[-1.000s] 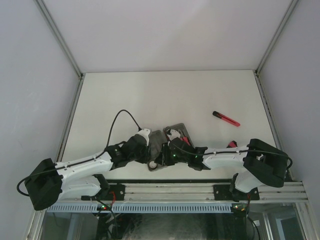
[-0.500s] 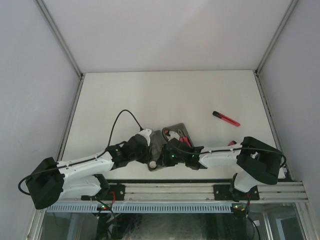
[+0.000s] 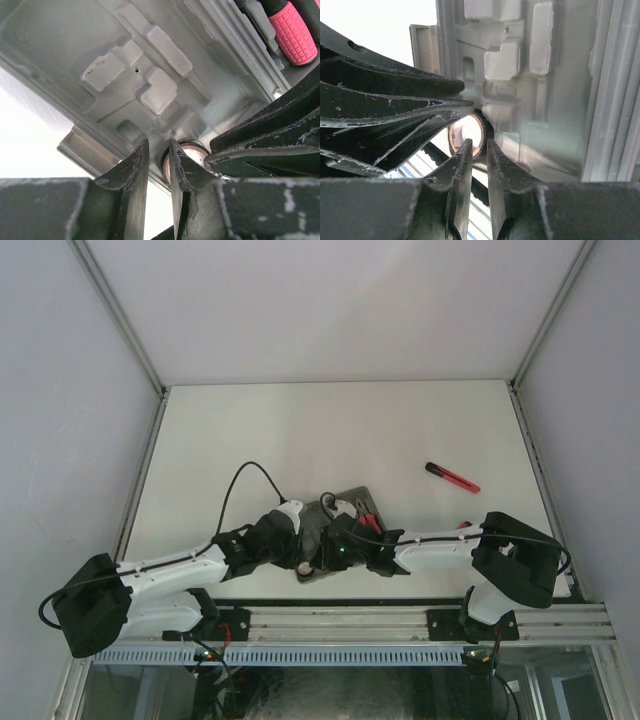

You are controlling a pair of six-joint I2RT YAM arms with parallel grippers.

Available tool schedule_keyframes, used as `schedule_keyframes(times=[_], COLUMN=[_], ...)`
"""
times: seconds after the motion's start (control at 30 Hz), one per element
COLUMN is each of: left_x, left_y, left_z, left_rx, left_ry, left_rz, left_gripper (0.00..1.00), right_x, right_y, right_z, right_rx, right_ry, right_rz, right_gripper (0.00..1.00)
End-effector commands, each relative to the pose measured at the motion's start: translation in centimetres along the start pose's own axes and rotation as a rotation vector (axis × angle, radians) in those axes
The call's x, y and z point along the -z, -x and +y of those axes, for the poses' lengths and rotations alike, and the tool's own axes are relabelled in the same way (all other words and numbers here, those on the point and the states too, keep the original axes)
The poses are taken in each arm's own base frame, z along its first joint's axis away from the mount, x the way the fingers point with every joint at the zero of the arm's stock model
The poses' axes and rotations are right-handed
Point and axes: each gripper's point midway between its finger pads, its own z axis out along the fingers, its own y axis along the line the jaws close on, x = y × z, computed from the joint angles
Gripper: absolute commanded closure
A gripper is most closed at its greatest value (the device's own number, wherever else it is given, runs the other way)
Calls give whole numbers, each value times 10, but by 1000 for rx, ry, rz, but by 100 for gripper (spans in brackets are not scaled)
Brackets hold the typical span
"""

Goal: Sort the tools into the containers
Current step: Adjust the engineering item in the storage box.

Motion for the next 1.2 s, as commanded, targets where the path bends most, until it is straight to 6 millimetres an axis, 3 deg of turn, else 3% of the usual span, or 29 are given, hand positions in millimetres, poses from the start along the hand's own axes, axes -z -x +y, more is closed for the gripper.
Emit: schedule_keyframes(times=[0.0,0.6,1.17], left_x=[1,9,10], left_y=[-4,3,-3], left_z=[1,-5,-5], left_rx=[-13,-12,-12], left_ry=[-14,-45,-59], left_rz=[0,-27,-17], left_gripper=[74,75,78], right_x=[0,-3,4], right_y=[9,-2,8], right_z=[13,3,23], right_rx=[-2,9,37], right_ry=[18,-22,49], right_rz=[-22,20,-23], right_gripper=[83,85,82])
